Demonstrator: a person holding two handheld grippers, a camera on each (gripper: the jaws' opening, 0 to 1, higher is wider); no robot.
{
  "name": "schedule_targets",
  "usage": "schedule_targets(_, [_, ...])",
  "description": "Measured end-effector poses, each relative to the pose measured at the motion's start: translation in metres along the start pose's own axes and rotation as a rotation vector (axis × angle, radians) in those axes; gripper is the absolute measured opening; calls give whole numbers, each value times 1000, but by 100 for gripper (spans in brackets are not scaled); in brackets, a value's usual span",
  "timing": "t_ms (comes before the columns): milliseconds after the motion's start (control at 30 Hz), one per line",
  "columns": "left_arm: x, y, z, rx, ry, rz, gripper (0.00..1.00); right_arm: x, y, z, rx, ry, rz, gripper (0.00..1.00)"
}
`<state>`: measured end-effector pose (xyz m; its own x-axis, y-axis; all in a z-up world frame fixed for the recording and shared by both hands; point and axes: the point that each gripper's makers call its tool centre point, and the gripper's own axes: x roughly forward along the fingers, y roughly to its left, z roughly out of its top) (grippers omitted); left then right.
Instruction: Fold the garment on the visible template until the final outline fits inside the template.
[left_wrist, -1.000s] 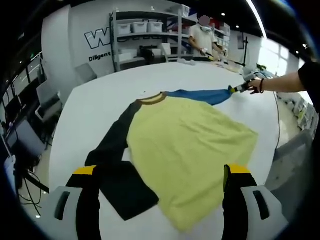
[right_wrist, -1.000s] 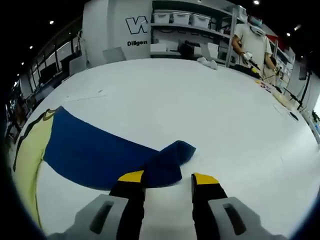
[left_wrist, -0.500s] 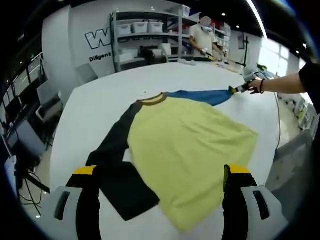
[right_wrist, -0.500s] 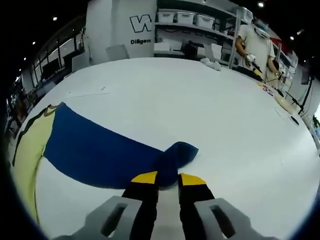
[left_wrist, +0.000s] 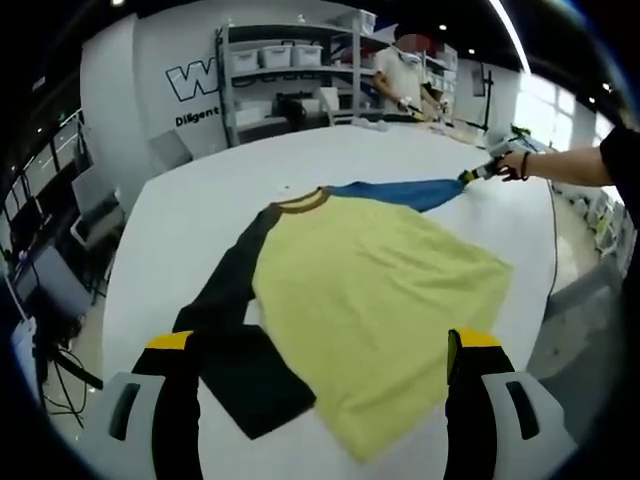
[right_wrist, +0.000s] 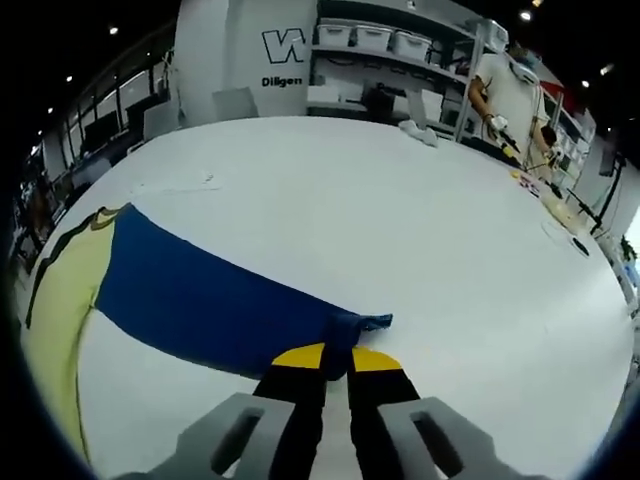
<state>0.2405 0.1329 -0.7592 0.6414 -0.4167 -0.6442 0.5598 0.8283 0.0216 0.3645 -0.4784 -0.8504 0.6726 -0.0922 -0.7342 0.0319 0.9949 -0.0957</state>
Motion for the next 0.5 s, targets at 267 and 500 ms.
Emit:
schedule_targets(267, [-4,-4,-2,-4,-5,-25,99,-4,-1,-22,19,47,6,1])
schedule_targets(500, [-9,-11,-3,5,-4,-54,99,-4,-5,-30,34,75,-13,0])
